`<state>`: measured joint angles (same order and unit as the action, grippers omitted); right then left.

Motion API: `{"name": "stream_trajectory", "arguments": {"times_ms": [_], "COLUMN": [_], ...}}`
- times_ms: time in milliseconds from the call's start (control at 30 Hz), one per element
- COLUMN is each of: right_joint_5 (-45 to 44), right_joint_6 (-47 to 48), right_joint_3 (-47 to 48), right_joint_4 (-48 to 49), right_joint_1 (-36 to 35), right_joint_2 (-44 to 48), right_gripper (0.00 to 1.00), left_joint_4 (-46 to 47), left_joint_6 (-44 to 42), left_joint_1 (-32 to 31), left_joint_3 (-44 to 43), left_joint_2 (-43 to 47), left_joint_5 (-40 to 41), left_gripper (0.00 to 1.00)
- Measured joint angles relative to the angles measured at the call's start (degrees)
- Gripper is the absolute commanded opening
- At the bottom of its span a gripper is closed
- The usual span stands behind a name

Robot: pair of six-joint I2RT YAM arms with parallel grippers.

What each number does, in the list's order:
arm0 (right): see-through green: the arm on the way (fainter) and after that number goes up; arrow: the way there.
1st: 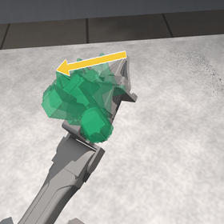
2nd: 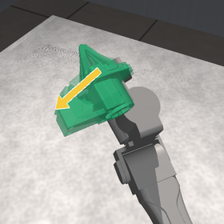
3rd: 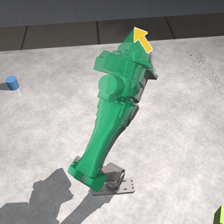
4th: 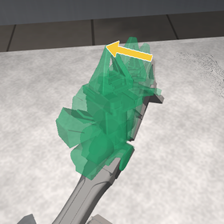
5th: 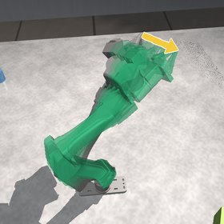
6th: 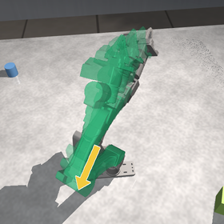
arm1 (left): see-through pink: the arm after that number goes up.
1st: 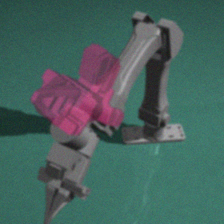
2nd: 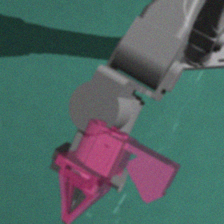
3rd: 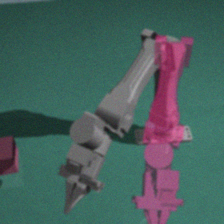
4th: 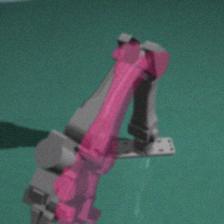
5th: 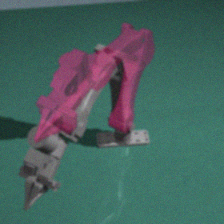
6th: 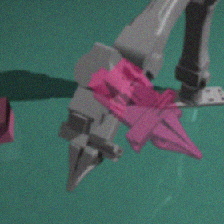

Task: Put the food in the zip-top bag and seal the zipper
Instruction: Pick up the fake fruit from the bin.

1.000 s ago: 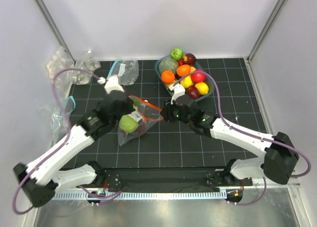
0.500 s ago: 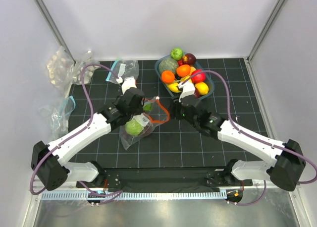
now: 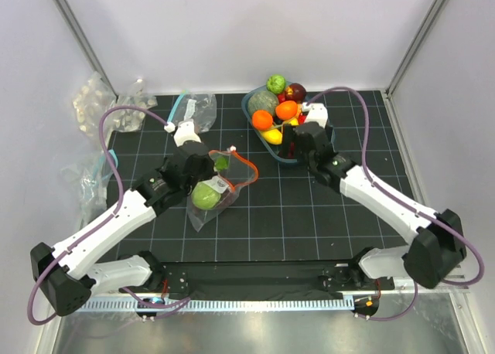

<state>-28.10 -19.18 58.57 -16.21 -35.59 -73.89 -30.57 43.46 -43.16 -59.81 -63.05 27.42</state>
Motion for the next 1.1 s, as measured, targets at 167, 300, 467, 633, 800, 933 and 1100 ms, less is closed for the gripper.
{"name": "stream_trajectory", "arguments": {"times_ms": [167,300,467,633,800,933,1100], "right_joint_5": [0.2,1.4,1.44,1.18,0.44,0.74,2.64], "right_joint_6": [2.14,3.06,4.07,4.09,3.32,2.14,0.55], "right_joint_3": [10.05,13.33,15.34,17.2,20.52,20.81,20.04], "right_joint_4": [-0.66,-0.94,-2.05,-2.69,-3.41,-3.91,-3.63], "right_joint_1": [4.98,7.63,8.33,8.68,9.97,11.15,11.65], "right_joint_2": [-11.28,-19.78,-28.11,-32.59,-37.29,-38.01,-36.94], "right_gripper": [0.99,1.0,1.0,0.99,0.88,0.62,0.48], "left_joint_4": [0.46,0.76,0.81,0.81,0.81,0.81,0.81], "left_joint_6": [0.92,1.16,1.2,1.27,1.25,1.25,1.18], "left_joint_1": [0.0,0.0,0.0,0.0,0.0,0.0,0.0], "left_joint_3": [0.96,1.05,1.49,1.68,1.68,1.68,1.68], "left_joint_2": [0.24,0.24,1.03,1.77,1.77,1.77,1.77], "left_joint_5": [-0.35,-0.48,-0.46,-0.42,-0.42,-0.42,-0.24], "left_gripper": [0.0,0.0,0.0,0.0,0.0,0.0,0.0]}}
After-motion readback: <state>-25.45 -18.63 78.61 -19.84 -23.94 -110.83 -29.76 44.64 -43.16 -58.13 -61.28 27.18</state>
